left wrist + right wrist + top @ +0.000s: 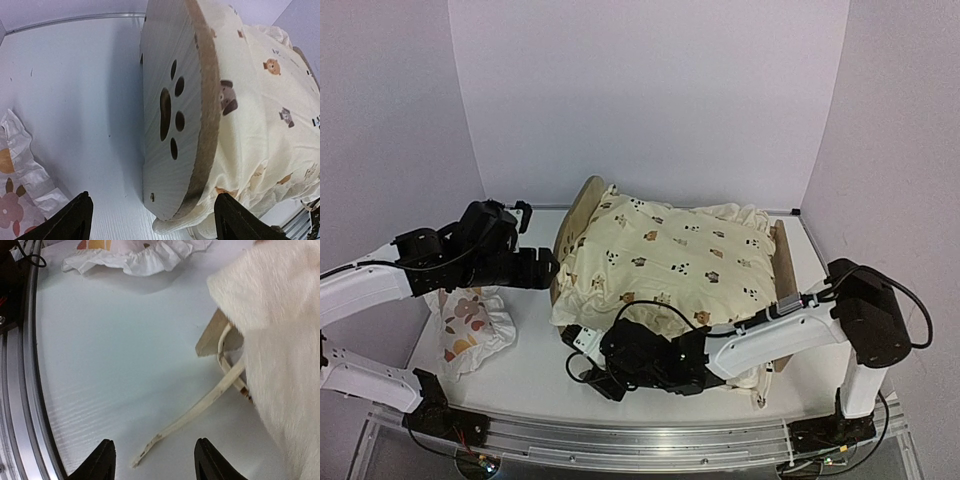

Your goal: Set up the pet bed

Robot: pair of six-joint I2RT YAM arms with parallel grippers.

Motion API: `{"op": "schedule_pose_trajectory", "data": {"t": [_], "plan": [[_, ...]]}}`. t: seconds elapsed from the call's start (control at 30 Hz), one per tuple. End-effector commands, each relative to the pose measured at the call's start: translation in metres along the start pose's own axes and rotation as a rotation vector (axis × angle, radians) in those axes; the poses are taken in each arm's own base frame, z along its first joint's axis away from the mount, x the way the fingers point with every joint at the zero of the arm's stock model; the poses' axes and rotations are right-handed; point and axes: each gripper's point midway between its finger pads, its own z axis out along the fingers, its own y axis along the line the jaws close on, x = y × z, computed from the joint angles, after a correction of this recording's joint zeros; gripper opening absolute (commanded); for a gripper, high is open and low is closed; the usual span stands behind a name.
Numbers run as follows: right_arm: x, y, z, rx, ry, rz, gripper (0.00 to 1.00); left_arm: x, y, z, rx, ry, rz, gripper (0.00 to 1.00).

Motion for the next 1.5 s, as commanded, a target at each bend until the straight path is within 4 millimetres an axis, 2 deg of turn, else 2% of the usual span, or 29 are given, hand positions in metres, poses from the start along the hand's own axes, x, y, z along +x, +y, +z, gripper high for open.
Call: {"op": "schedule_pose_trajectory", "data": {"t": [0.0, 0.1, 0.2, 0.27, 0.53, 0.63, 0.8, 1.0, 1.1, 1.17, 1.23, 1.27, 1.37, 1.47], "plan": [[-0.043, -0.001, 0.018, 0.047, -0.14, -0.052, 0.51, -0.033, 0.001, -0.018, -0.036, -0.089, 0.009, 0.85], [-0.057, -0.013, 0.035, 0.102, -0.166, -0.06, 0.48, -0.037, 0.002, -0.023, -0.038, -0.101, 0.011, 0.85], [-0.062, -0.032, 0.053, 0.13, -0.17, -0.032, 0.44, -0.038, 0.003, -0.029, -0.036, -0.11, 0.013, 0.85], [-0.066, -0.036, 0.06, 0.103, -0.177, -0.019, 0.43, -0.037, 0.006, -0.031, -0.039, -0.114, 0.016, 0.85], [-0.066, -0.067, 0.083, 0.094, -0.171, 0.032, 0.48, -0.034, 0.012, -0.037, -0.042, -0.124, 0.029, 0.84], [-0.064, -0.071, 0.089, 0.068, -0.17, 0.059, 0.49, -0.035, 0.012, -0.039, -0.039, -0.129, 0.032, 0.84], [-0.06, -0.063, 0.098, 0.015, -0.162, 0.053, 0.49, -0.034, 0.012, -0.04, -0.032, -0.135, 0.038, 0.83], [-0.054, -0.056, 0.094, -0.025, -0.153, 0.031, 0.48, -0.026, 0.014, -0.034, -0.036, -0.119, 0.044, 0.81], [-0.054, -0.06, 0.093, -0.005, -0.152, 0.025, 0.48, -0.023, 0.015, -0.031, -0.042, -0.106, 0.041, 0.81], [-0.052, -0.064, 0.086, 0.014, -0.147, 0.025, 0.48, -0.019, 0.016, -0.031, -0.042, -0.09, 0.038, 0.81], [-0.048, -0.068, 0.07, 0.028, -0.134, 0.023, 0.48, -0.012, 0.018, -0.032, -0.045, -0.066, 0.032, 0.8], [-0.042, -0.069, 0.061, 0.028, -0.122, 0.02, 0.48, -0.009, 0.02, -0.032, -0.047, -0.051, 0.027, 0.8], [-0.009, -0.073, 0.04, 0.041, -0.024, -0.001, 0.48, 0.004, 0.024, -0.033, -0.052, 0.001, 0.006, 0.79], [0.014, -0.086, 0.027, 0.11, 0.058, -0.013, 0.46, 0.012, 0.026, -0.033, -0.05, 0.02, 0.001, 0.78]]}}
